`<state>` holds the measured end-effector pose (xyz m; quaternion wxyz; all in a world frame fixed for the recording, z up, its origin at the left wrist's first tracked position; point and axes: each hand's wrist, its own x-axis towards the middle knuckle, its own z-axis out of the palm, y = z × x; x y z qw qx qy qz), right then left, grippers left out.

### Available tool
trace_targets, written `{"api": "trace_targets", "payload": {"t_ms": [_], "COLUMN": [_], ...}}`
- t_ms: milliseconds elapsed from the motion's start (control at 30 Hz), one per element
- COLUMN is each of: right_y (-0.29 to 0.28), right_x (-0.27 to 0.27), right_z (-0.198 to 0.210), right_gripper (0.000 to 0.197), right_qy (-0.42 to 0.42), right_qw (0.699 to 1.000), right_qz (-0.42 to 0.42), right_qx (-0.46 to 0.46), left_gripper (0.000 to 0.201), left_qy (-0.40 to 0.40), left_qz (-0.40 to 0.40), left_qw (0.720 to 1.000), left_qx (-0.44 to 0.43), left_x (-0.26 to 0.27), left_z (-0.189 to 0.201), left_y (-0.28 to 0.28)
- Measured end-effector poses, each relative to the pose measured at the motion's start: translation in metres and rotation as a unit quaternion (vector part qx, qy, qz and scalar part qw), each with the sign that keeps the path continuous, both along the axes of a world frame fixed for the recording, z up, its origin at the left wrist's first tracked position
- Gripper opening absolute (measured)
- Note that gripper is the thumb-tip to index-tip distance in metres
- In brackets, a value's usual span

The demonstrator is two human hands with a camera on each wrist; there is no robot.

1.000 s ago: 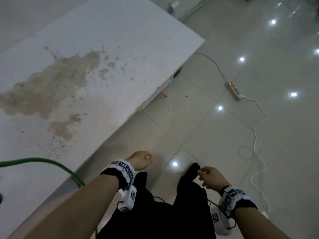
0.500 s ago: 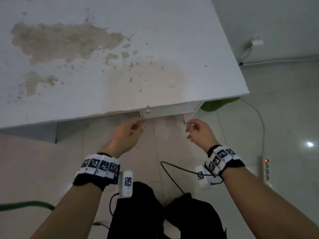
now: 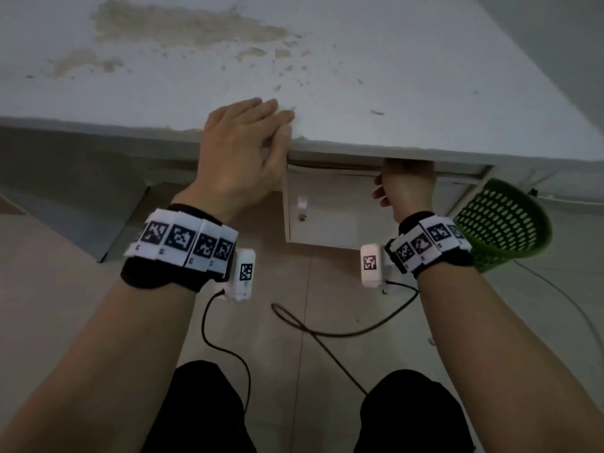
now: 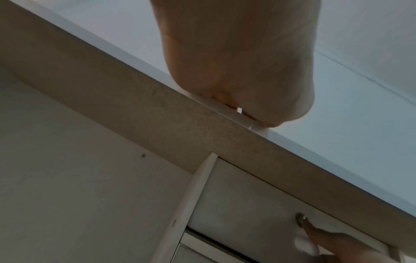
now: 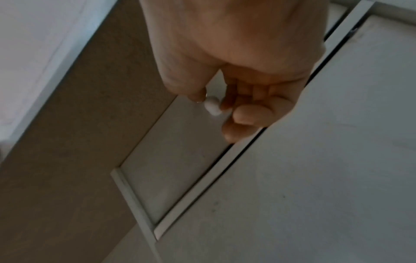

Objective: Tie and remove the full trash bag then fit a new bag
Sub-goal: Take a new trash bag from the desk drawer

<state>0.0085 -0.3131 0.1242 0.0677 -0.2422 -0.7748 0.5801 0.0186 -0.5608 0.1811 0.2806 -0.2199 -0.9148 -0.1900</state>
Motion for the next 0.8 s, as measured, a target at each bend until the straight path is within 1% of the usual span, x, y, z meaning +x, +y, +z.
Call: {"api": "trace_targets", "payload": {"t_ms": [33,100,133,200,300,367,433,533,700,733,800], "right_y": [0.000,-0.003,-0.005,-0.007,-0.009,-0.013,-0.017,-0.023,-0.027,-0.026,-0.025], "right_x": [-0.003,-0.008,-0.009,-0.007,0.000,0.016,0.041,0.087,0.166,0.176,0.188], "right_z": [-0.004,-0.009,-0.011,-0.011,-0.008,-0.009,-0.011,-0.015,-0.027,-0.029,-0.033], "right_gripper": [0.031,0.038,0.041,0.040,0.039,0.046,0.051,0.054,0.054,0.056,0.057], "right_qy": [0.003,0.042,0.065,0.098,0.083,0.110,0.128,0.137,0.152,0.154,0.154], "right_qw": [1.000,0.998,0.996,0.994,0.994,0.993,0.990,0.990,0.988,0.988,0.988], "right_qz": [0.008,0.014,0.009,0.002,0.008,-0.023,-0.040,-0.016,-0.006,-0.005,0.001], "right_qx": [0.018,0.053,0.058,0.048,0.076,0.039,0.034,0.030,-0.004,-0.014,-0.030], "left_gripper": [0.047,0.052,0.055,0.058,0.061,0.065,0.069,0.064,0.070,0.068,0.051], "left_qy": [-0.001,-0.012,-0.022,-0.044,-0.069,-0.095,-0.126,-0.169,-0.190,-0.188,-0.176], "left_qz": [0.010,0.025,0.031,0.039,0.044,0.036,0.022,-0.014,-0.041,-0.057,-0.122], "left_qw": [1.000,0.998,0.996,0.993,0.988,0.985,0.983,0.981,0.975,0.976,0.976], "left_qx": [-0.023,-0.060,-0.075,-0.103,-0.133,-0.141,-0.129,-0.097,-0.112,-0.095,-0.026], "left_x": [-0.001,-0.002,-0.002,-0.002,-0.001,0.000,0.001,0.003,0.006,0.007,0.014], "left_z": [0.000,0.002,0.003,0.006,0.011,0.015,0.020,0.027,0.031,0.032,0.036], "left_y": [0.001,0.003,0.005,0.007,0.007,0.007,0.005,-0.001,-0.006,-0.007,-0.007]}}
